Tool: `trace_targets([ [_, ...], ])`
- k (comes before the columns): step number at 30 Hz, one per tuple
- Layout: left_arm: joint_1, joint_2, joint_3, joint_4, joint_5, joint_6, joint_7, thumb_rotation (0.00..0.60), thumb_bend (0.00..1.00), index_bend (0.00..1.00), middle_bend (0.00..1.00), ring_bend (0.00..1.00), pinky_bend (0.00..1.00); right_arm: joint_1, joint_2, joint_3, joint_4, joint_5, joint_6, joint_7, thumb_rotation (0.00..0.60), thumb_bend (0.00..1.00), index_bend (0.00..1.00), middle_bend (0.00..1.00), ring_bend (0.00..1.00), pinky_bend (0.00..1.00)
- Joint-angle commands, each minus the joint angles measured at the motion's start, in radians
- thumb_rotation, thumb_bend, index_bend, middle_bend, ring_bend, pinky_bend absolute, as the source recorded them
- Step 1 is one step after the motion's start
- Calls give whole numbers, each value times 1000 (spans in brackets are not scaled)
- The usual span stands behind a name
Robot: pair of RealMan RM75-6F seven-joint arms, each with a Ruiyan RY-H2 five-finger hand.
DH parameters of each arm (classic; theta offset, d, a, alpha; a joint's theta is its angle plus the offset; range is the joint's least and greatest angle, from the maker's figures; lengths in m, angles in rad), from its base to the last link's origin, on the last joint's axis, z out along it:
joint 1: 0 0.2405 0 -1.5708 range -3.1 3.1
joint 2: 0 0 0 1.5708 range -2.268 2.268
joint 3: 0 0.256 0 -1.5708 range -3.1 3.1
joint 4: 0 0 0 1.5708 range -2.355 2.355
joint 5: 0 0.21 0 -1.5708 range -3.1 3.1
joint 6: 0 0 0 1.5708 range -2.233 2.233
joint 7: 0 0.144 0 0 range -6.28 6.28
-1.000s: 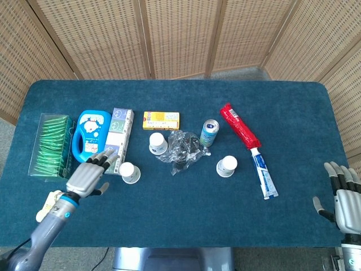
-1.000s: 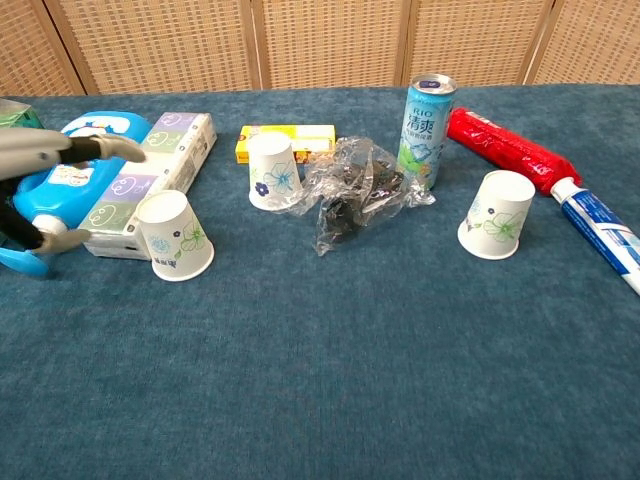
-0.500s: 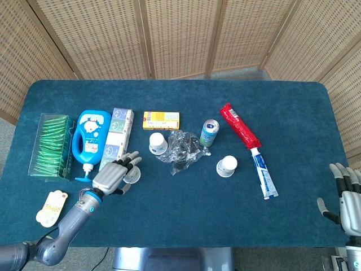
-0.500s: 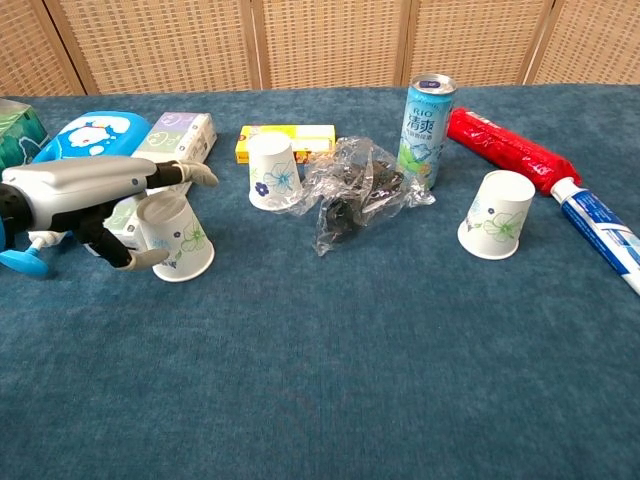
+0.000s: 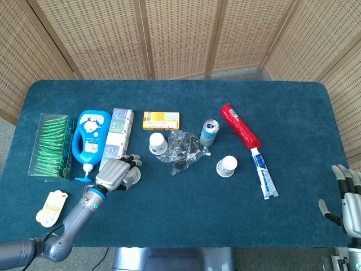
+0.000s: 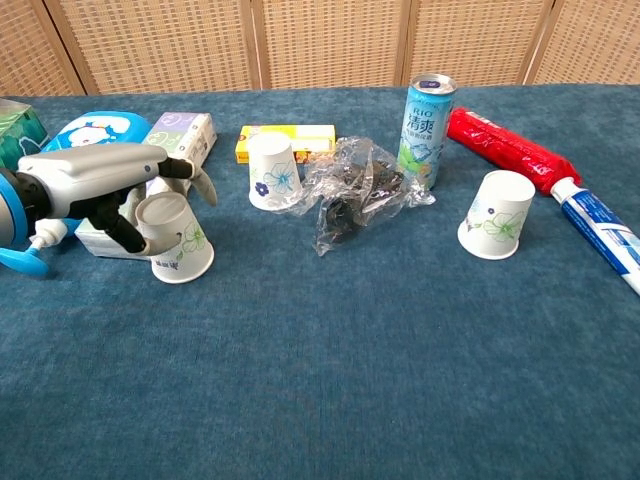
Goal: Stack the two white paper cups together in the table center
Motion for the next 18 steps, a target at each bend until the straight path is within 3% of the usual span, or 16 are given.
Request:
trace_targets([
  [1, 0, -4, 0, 1, 6, 12, -8, 600, 455, 294, 249, 290, 569, -1, 1, 0, 1, 0, 0, 1, 600, 376, 0, 0, 0, 0],
  [18, -15, -26, 7, 42, 2, 16, -47, 600, 471, 411, 334, 385, 655, 0, -1, 5, 1, 7, -8, 1, 600, 375, 0, 0, 0, 0],
])
